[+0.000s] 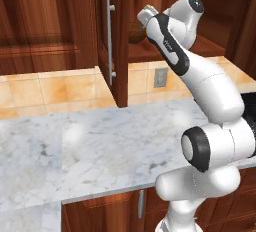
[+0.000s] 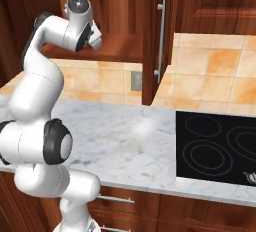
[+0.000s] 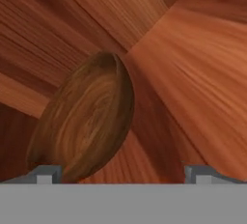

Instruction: Take the smaller bowl and place it next to the appetizer plate on the dining counter , and place the larger bowl next to the plate with cooked food.

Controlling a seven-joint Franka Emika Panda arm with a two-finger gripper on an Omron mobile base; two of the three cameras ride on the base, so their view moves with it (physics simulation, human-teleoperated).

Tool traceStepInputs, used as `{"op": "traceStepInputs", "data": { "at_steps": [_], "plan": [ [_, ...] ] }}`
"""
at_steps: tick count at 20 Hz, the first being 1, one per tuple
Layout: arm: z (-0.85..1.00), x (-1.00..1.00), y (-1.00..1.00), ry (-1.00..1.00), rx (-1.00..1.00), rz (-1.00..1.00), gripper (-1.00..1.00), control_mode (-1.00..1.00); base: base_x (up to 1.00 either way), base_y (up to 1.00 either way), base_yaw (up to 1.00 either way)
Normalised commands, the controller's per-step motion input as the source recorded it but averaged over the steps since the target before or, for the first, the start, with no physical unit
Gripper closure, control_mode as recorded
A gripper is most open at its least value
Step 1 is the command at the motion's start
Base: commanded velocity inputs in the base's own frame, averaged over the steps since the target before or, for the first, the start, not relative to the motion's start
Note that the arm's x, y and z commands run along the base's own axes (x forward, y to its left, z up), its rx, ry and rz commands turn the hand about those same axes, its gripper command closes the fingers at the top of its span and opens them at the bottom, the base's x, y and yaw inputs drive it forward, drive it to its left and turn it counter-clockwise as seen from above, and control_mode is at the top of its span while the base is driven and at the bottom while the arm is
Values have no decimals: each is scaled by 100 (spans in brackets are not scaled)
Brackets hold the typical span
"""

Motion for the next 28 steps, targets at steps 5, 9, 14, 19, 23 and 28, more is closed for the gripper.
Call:
{"op": "traceStepInputs", "data": {
  "at_steps": [5,9,14,19,23,28],
  "plan": [
    [-6,75,8,10,0,0,-100,-100,0,0,0],
    [-12,76,17,8,-1,0,-100,-100,0,0,0],
    [-3,24,20,7,-6,-1,100,-100,0,0,0],
    [0,0,0,0,-1,-1,100,-100,0,0,0],
    [-1,-58,-3,-4,0,-3,100,-100,0,0,0],
    [-1,-100,-45,-8,0,-12,100,-100,0,0,0]
  ]
}}
